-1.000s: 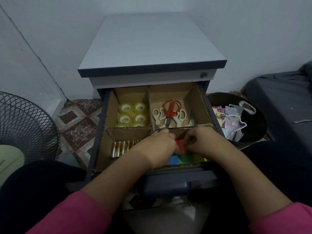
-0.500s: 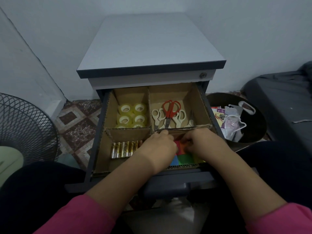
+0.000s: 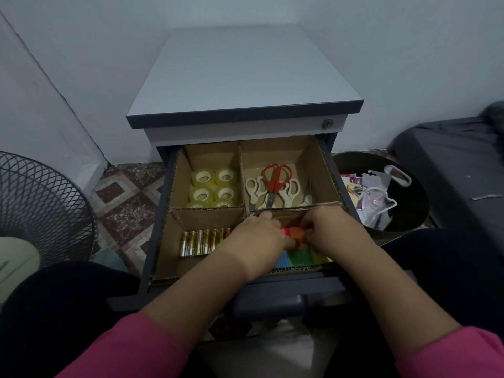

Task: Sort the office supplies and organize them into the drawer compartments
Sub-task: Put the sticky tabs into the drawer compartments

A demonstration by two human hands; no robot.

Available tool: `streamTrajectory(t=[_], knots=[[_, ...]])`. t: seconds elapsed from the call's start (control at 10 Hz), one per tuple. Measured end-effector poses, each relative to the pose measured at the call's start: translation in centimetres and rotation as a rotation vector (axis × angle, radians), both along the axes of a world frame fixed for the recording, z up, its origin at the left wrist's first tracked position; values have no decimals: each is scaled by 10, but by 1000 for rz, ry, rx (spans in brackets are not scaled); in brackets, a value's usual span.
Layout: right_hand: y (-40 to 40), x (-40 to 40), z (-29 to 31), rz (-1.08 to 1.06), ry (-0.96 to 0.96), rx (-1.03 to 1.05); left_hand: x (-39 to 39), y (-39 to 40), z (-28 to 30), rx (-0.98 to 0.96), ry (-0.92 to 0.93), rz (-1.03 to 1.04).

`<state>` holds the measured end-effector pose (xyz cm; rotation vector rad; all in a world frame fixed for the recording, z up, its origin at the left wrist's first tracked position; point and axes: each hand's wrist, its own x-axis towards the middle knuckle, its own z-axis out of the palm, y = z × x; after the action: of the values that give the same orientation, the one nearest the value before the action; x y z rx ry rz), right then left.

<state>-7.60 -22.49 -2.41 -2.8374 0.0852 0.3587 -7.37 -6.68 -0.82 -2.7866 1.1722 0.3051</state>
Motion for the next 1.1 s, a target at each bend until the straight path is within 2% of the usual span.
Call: streamTrajectory(t=[0.2, 0.5, 0.8, 0.9, 1.1], knots=[[2, -1, 14, 65, 2, 31, 6, 12, 3, -102, 7, 38], [14, 0, 18, 220, 48, 13, 8, 22, 7, -217, 169, 173], [15, 3, 13, 231, 43, -12, 4, 17, 5, -181, 102, 121], [14, 3, 11, 228, 28, -10, 5, 17, 4, -194, 137, 140], [14, 1, 15, 235, 64, 68, 14, 23, 0, -292, 331, 181]])
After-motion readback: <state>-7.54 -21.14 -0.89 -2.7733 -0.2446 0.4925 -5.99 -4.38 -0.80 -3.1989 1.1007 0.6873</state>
